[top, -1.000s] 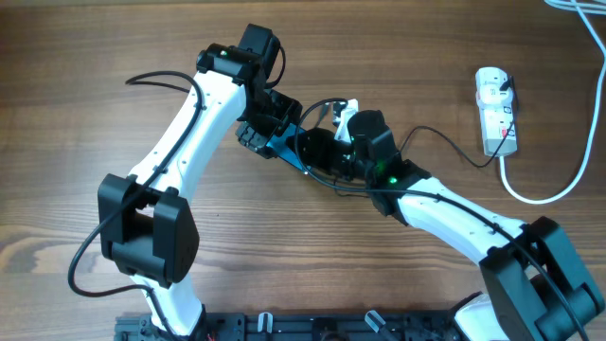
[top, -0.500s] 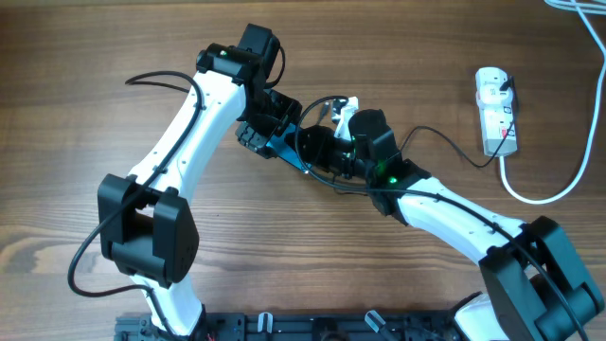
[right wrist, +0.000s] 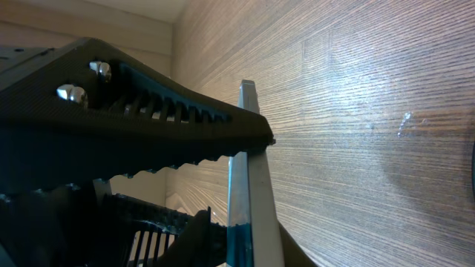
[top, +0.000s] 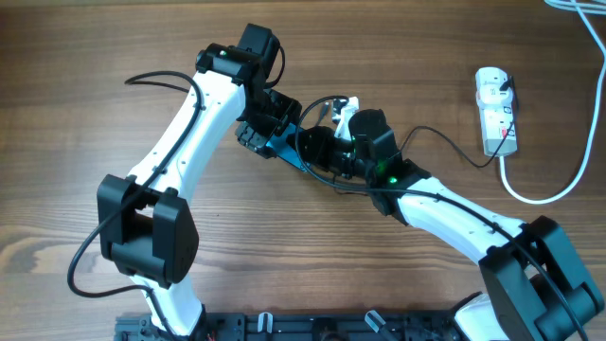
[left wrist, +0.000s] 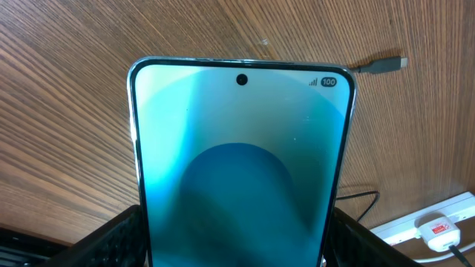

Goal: Plug charger to phone and switch on socket
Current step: 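Grasp the phone's edge with the right gripper beside the left gripper, then open the left gripper and pull the phone away with the right gripper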

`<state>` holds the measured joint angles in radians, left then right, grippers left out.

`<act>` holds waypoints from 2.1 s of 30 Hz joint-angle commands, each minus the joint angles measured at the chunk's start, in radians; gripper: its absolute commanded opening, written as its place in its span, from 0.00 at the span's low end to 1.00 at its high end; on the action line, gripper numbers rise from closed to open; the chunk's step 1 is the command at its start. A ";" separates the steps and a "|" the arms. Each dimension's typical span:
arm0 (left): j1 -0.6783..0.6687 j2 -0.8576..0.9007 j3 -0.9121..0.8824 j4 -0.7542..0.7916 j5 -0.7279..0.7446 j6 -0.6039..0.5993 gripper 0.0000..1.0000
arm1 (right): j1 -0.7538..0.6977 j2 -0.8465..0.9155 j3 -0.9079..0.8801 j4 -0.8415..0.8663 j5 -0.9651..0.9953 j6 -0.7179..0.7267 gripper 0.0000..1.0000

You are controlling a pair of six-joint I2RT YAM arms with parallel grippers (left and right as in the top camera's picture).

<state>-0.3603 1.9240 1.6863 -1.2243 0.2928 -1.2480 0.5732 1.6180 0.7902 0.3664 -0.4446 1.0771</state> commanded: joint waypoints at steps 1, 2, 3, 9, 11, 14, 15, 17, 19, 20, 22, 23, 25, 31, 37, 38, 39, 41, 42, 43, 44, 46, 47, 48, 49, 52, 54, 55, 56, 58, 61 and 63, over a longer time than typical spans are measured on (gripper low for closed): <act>-0.006 -0.028 0.023 0.000 -0.005 -0.018 0.04 | 0.005 0.013 0.017 0.014 -0.035 -0.001 0.21; -0.006 -0.028 0.023 0.000 -0.005 -0.018 0.04 | 0.005 0.013 0.017 0.013 -0.035 -0.002 0.20; -0.006 -0.028 0.023 0.000 -0.005 -0.018 0.04 | 0.005 0.013 0.017 0.014 -0.035 -0.001 0.20; -0.006 -0.028 0.023 0.000 -0.005 -0.018 0.04 | 0.005 0.013 0.017 0.014 -0.035 -0.001 0.14; -0.006 -0.028 0.023 0.000 -0.005 -0.018 0.04 | 0.005 0.013 0.017 0.014 -0.035 -0.001 0.10; -0.006 -0.028 0.023 0.000 -0.005 -0.018 0.04 | 0.005 0.013 0.017 0.013 -0.036 -0.001 0.08; -0.006 -0.028 0.023 0.000 -0.005 -0.018 0.04 | 0.005 0.013 0.017 0.014 -0.037 -0.001 0.07; -0.006 -0.028 0.023 0.000 -0.005 -0.018 0.04 | 0.005 0.013 0.017 0.015 -0.037 -0.001 0.04; -0.006 -0.028 0.023 0.000 -0.006 -0.018 0.04 | 0.005 0.013 0.017 0.016 -0.040 -0.001 0.04; -0.006 -0.028 0.023 0.000 -0.005 -0.018 0.06 | 0.005 0.013 0.017 0.015 -0.040 -0.002 0.04; -0.006 -0.028 0.023 0.000 -0.006 -0.018 0.15 | 0.005 0.013 0.017 0.015 -0.043 -0.001 0.04; -0.006 -0.028 0.023 0.000 -0.006 -0.018 0.16 | 0.005 0.013 0.017 0.015 -0.044 -0.002 0.04; -0.006 -0.028 0.023 0.000 -0.006 -0.018 0.18 | 0.005 0.013 0.017 0.015 -0.043 -0.001 0.04; -0.006 -0.028 0.023 0.000 -0.006 -0.018 0.54 | 0.005 0.013 0.017 0.014 -0.050 -0.002 0.04; -0.006 -0.028 0.023 0.001 -0.006 -0.018 0.91 | 0.005 0.013 0.017 0.014 -0.051 -0.001 0.04; -0.006 -0.028 0.023 0.001 -0.006 -0.018 0.99 | 0.005 0.013 0.017 0.012 -0.051 -0.001 0.04; -0.006 -0.028 0.023 0.001 -0.006 -0.018 1.00 | 0.005 0.013 0.017 0.010 -0.051 -0.001 0.04; -0.006 -0.028 0.023 0.002 -0.006 -0.018 1.00 | 0.005 0.013 0.017 0.007 -0.051 -0.001 0.04; -0.006 -0.028 0.023 0.003 -0.006 -0.018 1.00 | 0.005 0.013 0.017 0.007 -0.051 -0.002 0.04; -0.006 -0.028 0.023 0.005 -0.006 -0.017 1.00 | 0.005 0.013 0.017 0.007 -0.051 -0.001 0.04; -0.006 -0.028 0.023 0.005 -0.006 -0.017 1.00 | 0.003 0.013 0.017 0.007 -0.051 -0.002 0.04; -0.006 -0.028 0.023 0.016 -0.006 -0.016 1.00 | -0.014 0.013 0.017 0.006 -0.064 -0.004 0.04; -0.002 -0.028 0.023 0.042 -0.002 0.040 1.00 | -0.043 0.013 0.017 0.007 -0.096 -0.006 0.04; 0.003 -0.028 0.023 0.077 0.023 0.129 1.00 | -0.062 0.013 0.017 0.008 -0.120 -0.021 0.04; 0.010 -0.028 0.023 0.113 0.066 0.202 1.00 | -0.083 0.013 0.017 0.008 -0.150 -0.042 0.04; 0.049 -0.028 0.023 0.220 0.225 0.315 1.00 | -0.161 0.013 0.017 -0.014 -0.241 -0.068 0.04; 0.074 -0.028 0.023 0.263 0.291 0.326 1.00 | -0.196 0.013 0.017 -0.023 -0.275 -0.073 0.04; 0.091 -0.028 0.023 0.279 0.325 0.326 1.00 | -0.215 0.013 0.017 -0.022 -0.294 -0.075 0.04; 0.101 -0.028 0.023 0.282 0.338 0.329 1.00 | -0.227 0.013 0.017 -0.021 -0.307 -0.076 0.04; 0.115 -0.028 0.023 0.283 0.359 0.361 1.00 | -0.254 0.013 0.017 -0.002 -0.348 -0.076 0.04; 0.140 -0.028 0.023 0.328 0.510 0.529 1.00 | -0.322 0.007 0.017 0.075 -0.473 -0.043 0.04; 0.164 -0.028 0.023 0.347 0.636 0.568 1.00 | -0.415 -0.027 0.017 0.093 -0.560 0.000 0.04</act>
<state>-0.2241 1.9190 1.6882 -0.8902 0.7456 -0.7902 0.2478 1.6199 0.7902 0.4328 -0.8501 1.0332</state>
